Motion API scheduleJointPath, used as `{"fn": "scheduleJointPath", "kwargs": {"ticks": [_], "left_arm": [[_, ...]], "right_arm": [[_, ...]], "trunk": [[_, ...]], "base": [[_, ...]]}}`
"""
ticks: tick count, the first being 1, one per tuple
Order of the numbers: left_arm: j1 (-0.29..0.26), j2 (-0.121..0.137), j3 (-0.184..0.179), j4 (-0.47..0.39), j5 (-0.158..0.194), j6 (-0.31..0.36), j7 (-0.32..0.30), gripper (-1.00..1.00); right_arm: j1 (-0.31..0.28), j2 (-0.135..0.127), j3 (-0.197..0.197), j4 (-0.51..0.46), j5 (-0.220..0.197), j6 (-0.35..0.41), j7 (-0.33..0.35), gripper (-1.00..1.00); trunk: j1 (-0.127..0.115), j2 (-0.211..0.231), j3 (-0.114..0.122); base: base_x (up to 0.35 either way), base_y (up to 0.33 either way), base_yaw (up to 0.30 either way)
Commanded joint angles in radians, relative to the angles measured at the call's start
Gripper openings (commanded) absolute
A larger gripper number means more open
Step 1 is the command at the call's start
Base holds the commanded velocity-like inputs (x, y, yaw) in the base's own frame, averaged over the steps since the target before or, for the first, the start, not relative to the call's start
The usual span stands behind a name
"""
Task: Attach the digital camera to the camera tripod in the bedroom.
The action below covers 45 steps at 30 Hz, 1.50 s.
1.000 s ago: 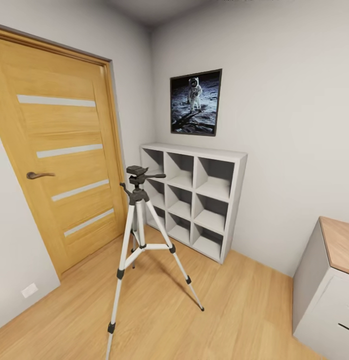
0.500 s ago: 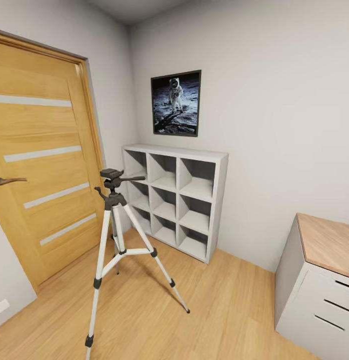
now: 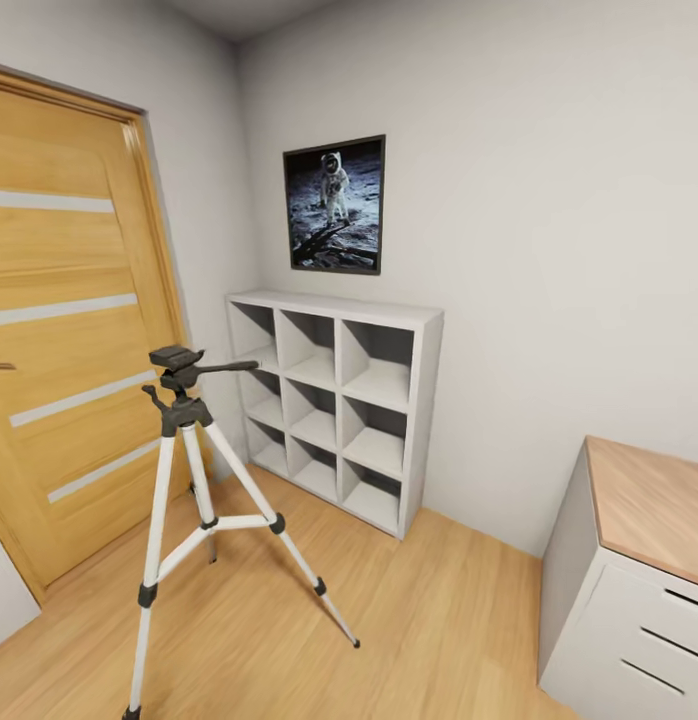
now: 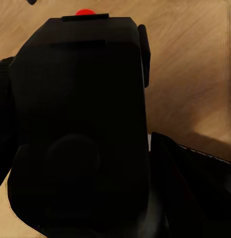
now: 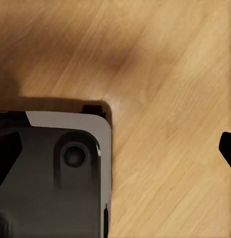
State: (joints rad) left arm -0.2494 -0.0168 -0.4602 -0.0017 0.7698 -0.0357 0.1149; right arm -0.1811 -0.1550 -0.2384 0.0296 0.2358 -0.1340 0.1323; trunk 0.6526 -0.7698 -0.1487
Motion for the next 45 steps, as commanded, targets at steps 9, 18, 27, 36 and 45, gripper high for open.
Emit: {"fn": "scheduleJointPath", "kwargs": {"ticks": [9,18,27,36,45], "left_arm": [[-0.001,0.0,-0.008,0.0,0.005,-0.007,0.005,-1.0],[-0.001,0.001,-0.008,0.0,0.005,-0.007,0.005,-1.0],[-0.001,0.001,-0.008,0.0,0.005,-0.007,0.005,-1.0],[-0.001,0.003,-0.008,0.0,0.006,-0.007,0.005,-1.0],[-0.001,0.003,-0.007,0.0,0.006,-0.01,0.005,-1.0]], "right_arm": [[-0.001,0.005,-0.009,0.004,0.008,-0.004,-0.002,1.0],[-0.001,0.009,-0.009,0.004,0.008,-0.005,-0.003,1.0],[-0.001,0.009,-0.009,0.004,0.008,-0.006,-0.003,1.0],[-0.001,0.009,-0.009,0.003,0.008,-0.006,-0.003,1.0],[-0.001,0.012,-0.009,0.003,0.012,-0.007,-0.003,1.0]], "trunk": [[0.001,-0.001,-0.002],[0.001,-0.001,-0.002],[0.001,-0.001,-0.002],[0.001,-0.001,-0.002],[0.001,-0.001,-0.002]], "base": [[0.187,-0.236,0.0],[0.144,-0.245,0.179],[0.143,-0.245,0.264],[0.143,-0.236,0.268],[0.11,-0.099,0.27]]}}
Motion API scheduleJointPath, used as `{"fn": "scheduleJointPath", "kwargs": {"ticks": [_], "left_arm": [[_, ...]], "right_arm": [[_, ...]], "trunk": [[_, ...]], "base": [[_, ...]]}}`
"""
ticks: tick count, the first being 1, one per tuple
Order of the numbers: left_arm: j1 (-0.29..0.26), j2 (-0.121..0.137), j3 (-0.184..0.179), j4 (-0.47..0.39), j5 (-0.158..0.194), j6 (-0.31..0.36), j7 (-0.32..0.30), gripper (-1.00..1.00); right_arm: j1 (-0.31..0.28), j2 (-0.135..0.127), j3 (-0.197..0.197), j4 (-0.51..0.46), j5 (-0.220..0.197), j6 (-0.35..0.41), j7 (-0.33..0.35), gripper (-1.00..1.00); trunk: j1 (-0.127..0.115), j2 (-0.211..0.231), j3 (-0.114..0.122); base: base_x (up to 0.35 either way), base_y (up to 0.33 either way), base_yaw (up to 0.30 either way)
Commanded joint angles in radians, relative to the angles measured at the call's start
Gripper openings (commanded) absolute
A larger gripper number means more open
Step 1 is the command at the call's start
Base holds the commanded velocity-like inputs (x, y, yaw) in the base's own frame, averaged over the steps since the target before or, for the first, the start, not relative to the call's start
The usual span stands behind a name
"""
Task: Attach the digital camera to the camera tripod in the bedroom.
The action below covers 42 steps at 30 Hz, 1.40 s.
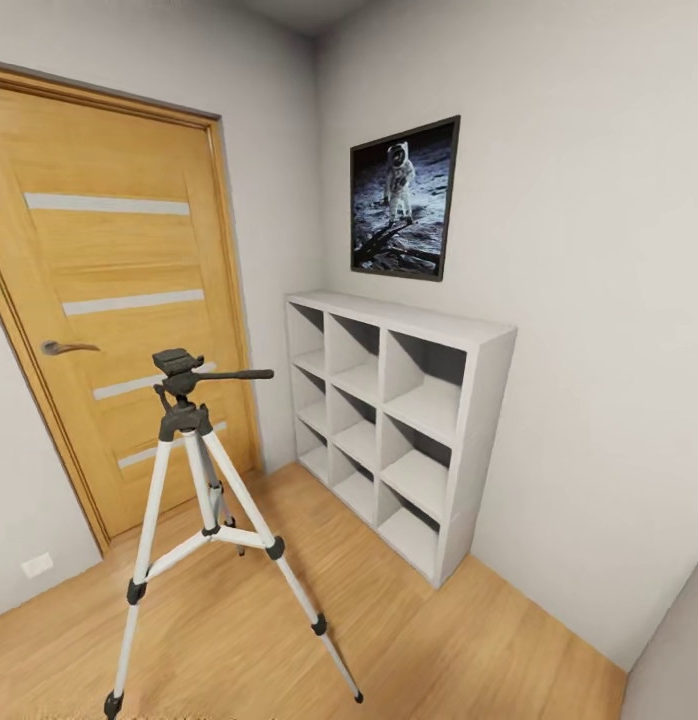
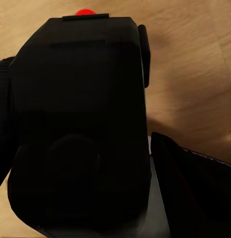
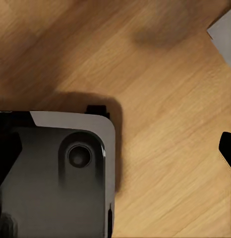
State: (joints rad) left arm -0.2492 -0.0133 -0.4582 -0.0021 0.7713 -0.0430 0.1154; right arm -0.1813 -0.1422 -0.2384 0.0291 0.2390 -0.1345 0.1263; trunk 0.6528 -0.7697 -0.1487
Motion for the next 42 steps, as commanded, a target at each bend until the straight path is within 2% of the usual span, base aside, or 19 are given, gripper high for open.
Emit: {"fn": "scheduleJointPath", "kwargs": {"ticks": [1,7,9,11,14,17,21,31,42], "left_arm": [[-0.001,0.0,-0.009,0.001,0.005,-0.003,0.005,-1.0],[-0.001,0.001,-0.008,0.001,0.009,-0.003,0.006,-1.0],[-0.001,0.001,-0.008,0.001,0.02,-0.002,0.006,-1.0],[-0.001,0.0,-0.008,0.001,0.036,0.0,0.006,-1.0],[-0.001,-0.005,-0.008,0.001,0.088,0.002,0.006,-1.0],[-0.001,-0.005,-0.007,0.002,0.112,0.002,0.006,-1.0],[-0.001,-0.005,-0.008,0.002,0.126,0.001,0.006,-1.0],[-0.001,-0.009,-0.008,0.002,0.131,0.006,0.004,-1.0],[-0.001,-0.009,-0.008,0.002,0.131,0.004,0.004,-1.0]], "right_arm": [[-0.001,-0.001,-0.009,0.003,0.009,-0.006,0.003,1.0],[-0.001,0.002,-0.009,0.003,0.013,-0.007,0.003,1.0],[-0.001,0.003,-0.01,0.003,0.01,-0.008,0.003,1.0],[-0.001,0.004,-0.01,0.003,0.008,-0.009,0.003,1.0],[-0.001,0.002,-0.011,0.003,0.007,-0.01,0.001,1.0],[-0.001,0.0,-0.011,0.003,0.007,-0.01,0.001,1.0],[-0.001,-0.001,-0.01,0.003,0.006,-0.009,0.001,1.0],[-0.001,0.001,-0.009,0.003,0.005,-0.01,-0.047,1.0],[-0.001,0.003,-0.009,0.003,0.005,-0.01,-0.053,1.0]], "trunk": [[0.0,-0.001,-0.002],[0.0,-0.001,-0.002],[0.0,-0.001,-0.002],[0.0,-0.001,-0.002],[0.0,-0.001,-0.002],[0.0,-0.001,-0.002],[0.0,-0.001,-0.002],[0.0,-0.001,-0.002],[0.0,-0.001,-0.002]], "base": [[0.028,-0.018,0.272],[0.009,-0.006,0.273],[0.002,-0.001,0.274],[0.001,-0.001,0.274],[0.0,0.0,0.276],[0.0,0.0,0.278],[0.0,0.0,0.279],[0.147,-0.042,0.279],[0.261,-0.165,0.279]]}}
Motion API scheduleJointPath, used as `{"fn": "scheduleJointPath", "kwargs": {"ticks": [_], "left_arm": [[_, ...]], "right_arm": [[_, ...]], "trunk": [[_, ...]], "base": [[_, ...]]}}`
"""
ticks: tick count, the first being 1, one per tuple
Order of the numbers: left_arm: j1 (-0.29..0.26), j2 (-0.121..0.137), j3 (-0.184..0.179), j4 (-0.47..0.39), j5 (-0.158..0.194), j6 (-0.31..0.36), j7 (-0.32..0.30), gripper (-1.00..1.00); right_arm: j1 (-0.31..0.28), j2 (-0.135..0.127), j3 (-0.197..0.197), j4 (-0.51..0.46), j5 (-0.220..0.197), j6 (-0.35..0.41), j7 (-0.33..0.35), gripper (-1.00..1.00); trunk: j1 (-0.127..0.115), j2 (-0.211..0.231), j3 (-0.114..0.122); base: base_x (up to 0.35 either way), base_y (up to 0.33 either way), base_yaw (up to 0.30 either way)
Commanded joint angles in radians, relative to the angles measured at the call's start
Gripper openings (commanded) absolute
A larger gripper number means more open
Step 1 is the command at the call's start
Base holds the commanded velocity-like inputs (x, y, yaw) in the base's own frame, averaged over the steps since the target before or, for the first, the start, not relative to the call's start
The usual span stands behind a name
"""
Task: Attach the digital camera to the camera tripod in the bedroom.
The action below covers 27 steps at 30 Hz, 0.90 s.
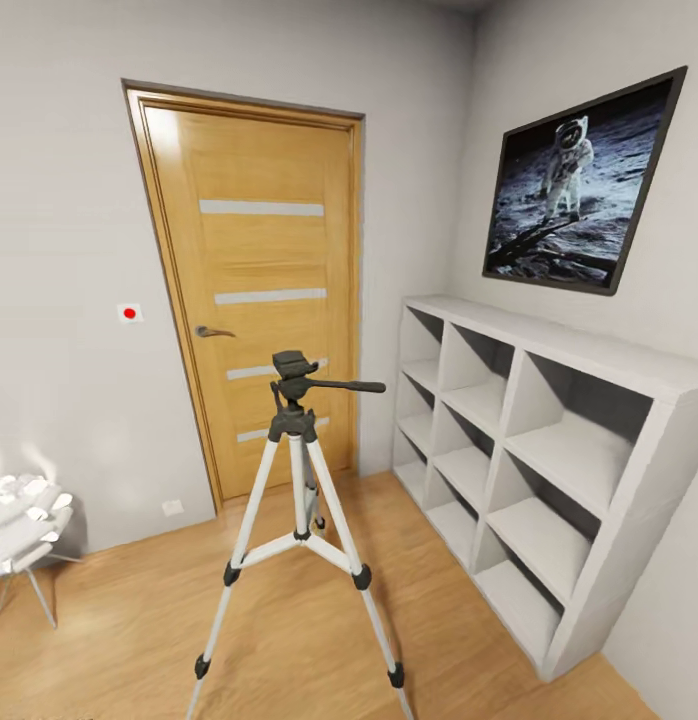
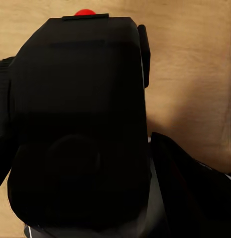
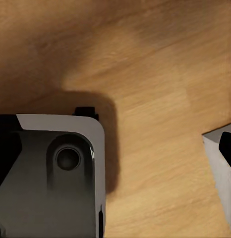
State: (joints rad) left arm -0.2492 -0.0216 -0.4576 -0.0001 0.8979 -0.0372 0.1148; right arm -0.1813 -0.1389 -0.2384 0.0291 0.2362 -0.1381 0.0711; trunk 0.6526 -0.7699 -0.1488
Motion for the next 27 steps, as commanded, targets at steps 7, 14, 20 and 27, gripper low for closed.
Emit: {"fn": "scheduleJointPath", "kwargs": {"ticks": [7,14,20,27], "left_arm": [[-0.001,0.0,-0.009,0.0,0.005,-0.005,0.005,-1.0],[-0.001,0.0,-0.009,0.0,0.005,-0.008,0.005,-1.0],[-0.001,0.0,-0.009,0.0,0.004,-0.009,0.005,-1.0],[-0.001,-0.002,-0.009,0.0,0.004,-0.007,0.005,-1.0]], "right_arm": [[-0.001,-0.001,-0.009,0.003,0.008,-0.005,0.003,1.0],[-0.001,-0.001,-0.009,0.003,0.008,-0.006,0.003,1.0],[-0.001,-0.001,-0.009,0.003,0.008,-0.005,0.003,1.0],[-0.001,-0.001,-0.009,0.003,0.007,-0.005,0.003,1.0]], "trunk": [[0.001,-0.001,-0.001],[0.001,-0.001,-0.001],[0.001,-0.001,-0.001],[0.001,-0.001,-0.001]], "base": [[0.207,-0.144,0.279],[0.029,-0.018,0.279],[0.003,-0.002,0.279],[0.0,-0.069,0.202]]}}
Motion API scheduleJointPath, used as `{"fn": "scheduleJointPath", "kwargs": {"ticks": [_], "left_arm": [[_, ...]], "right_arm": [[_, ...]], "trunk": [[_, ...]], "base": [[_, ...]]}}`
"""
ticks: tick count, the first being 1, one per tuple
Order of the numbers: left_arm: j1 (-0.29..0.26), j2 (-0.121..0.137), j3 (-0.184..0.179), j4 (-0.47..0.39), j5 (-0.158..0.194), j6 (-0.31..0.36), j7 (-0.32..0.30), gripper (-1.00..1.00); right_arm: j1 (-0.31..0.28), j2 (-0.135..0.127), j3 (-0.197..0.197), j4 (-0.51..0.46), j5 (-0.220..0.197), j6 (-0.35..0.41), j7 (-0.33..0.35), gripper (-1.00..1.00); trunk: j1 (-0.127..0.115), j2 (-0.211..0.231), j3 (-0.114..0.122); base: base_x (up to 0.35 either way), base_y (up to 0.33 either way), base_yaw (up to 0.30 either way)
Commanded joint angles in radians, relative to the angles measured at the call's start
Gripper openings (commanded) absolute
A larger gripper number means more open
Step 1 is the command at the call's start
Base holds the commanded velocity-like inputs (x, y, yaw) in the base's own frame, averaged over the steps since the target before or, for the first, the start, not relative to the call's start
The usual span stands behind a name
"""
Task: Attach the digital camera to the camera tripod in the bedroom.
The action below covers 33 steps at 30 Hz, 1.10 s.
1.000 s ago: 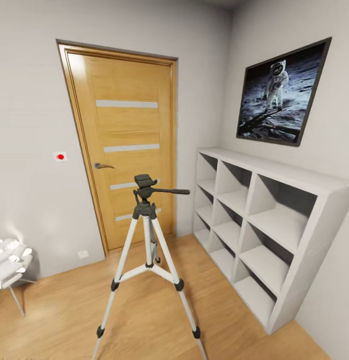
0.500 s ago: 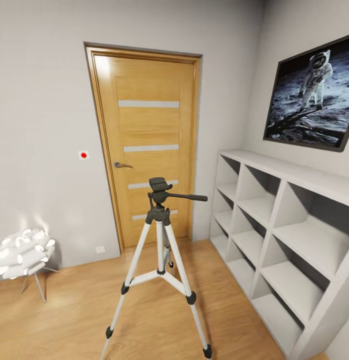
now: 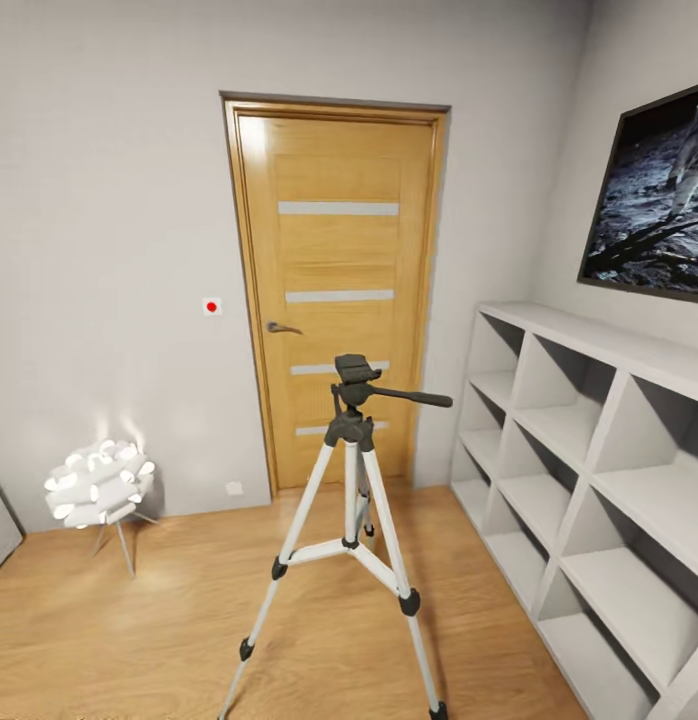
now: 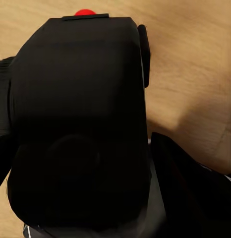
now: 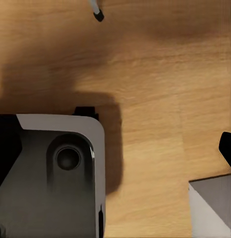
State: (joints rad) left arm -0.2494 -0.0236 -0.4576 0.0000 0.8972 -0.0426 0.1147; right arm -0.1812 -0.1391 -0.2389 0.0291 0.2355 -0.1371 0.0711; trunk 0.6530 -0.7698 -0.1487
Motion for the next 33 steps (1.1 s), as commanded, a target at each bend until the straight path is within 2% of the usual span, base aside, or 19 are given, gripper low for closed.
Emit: {"fn": "scheduleJointPath", "kwargs": {"ticks": [1,14,33], "left_arm": [[-0.001,-0.001,-0.009,0.0,0.005,-0.002,0.005,-1.0],[-0.001,-0.001,-0.009,0.0,0.003,-0.001,0.005,-1.0],[-0.001,0.001,-0.009,-0.001,0.005,-0.003,0.005,-1.0]], "right_arm": [[-0.001,-0.001,-0.009,0.003,0.008,-0.006,0.003,1.0],[-0.001,-0.001,-0.008,0.003,0.01,-0.004,0.004,1.0],[-0.001,-0.001,-0.007,0.003,0.01,-0.002,-0.001,1.0]], "trunk": [[0.0,-0.001,-0.002],[0.0,-0.001,-0.002],[0.0,-0.001,-0.002]], "base": [[0.0,-0.214,0.059],[0.0,-0.263,0.01],[0.0,-0.015,0.0]]}}
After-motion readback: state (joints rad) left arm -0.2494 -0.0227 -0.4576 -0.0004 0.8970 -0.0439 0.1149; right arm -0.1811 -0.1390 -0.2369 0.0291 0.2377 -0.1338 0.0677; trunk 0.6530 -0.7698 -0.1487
